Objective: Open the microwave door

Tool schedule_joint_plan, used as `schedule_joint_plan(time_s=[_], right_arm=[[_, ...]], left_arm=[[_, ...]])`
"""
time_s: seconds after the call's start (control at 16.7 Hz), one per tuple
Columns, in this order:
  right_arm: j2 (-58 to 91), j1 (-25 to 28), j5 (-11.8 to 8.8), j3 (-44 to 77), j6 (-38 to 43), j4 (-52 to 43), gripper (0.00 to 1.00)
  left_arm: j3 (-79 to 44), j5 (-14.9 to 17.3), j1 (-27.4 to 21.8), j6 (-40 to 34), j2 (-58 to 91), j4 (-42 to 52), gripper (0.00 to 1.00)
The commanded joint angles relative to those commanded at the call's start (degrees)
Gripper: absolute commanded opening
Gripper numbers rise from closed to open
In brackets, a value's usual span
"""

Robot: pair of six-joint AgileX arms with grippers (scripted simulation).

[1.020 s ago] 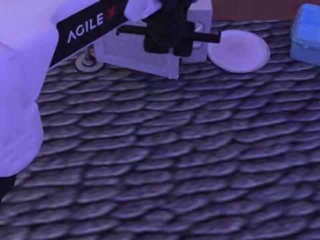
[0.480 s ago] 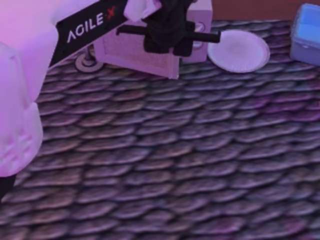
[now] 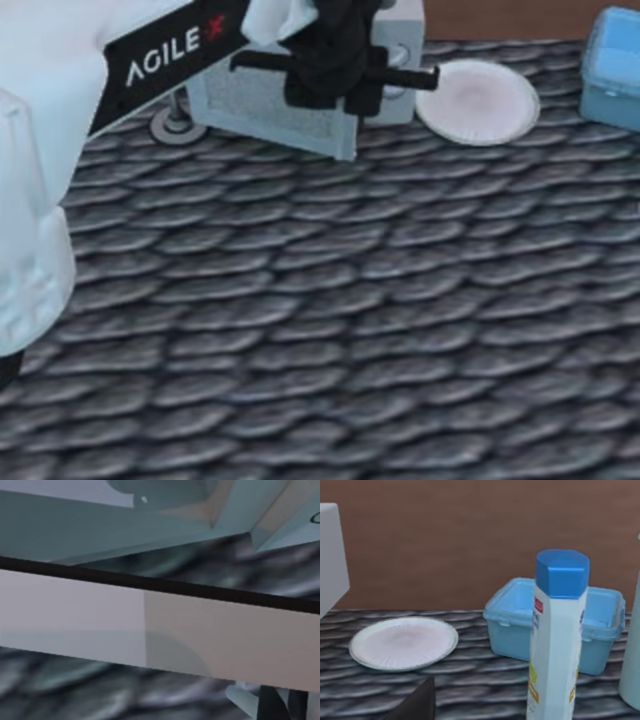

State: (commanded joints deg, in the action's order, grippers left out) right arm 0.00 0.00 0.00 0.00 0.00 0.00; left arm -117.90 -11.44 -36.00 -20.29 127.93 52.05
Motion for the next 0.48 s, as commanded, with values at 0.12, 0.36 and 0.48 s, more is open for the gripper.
schedule_joint_plan(time_s=[0.12, 0.36, 0.48], right_arm=[[0.0, 0.0, 0.0, 0.0, 0.0, 0.0, 1.0], [0.0, 0.0, 0.0, 0.0, 0.0, 0.0, 1.0], [0.0, 0.0, 0.0, 0.0, 0.0, 0.0, 1.0]], left_arm=[[3.4, 0.9, 0.5, 2.0, -2.1, -1.6, 0.0], [8.0, 2.7, 1.0, 5.0, -5.2, -4.1, 0.0], [8.0, 2.7, 1.0, 5.0, -5.3, -4.1, 0.0]])
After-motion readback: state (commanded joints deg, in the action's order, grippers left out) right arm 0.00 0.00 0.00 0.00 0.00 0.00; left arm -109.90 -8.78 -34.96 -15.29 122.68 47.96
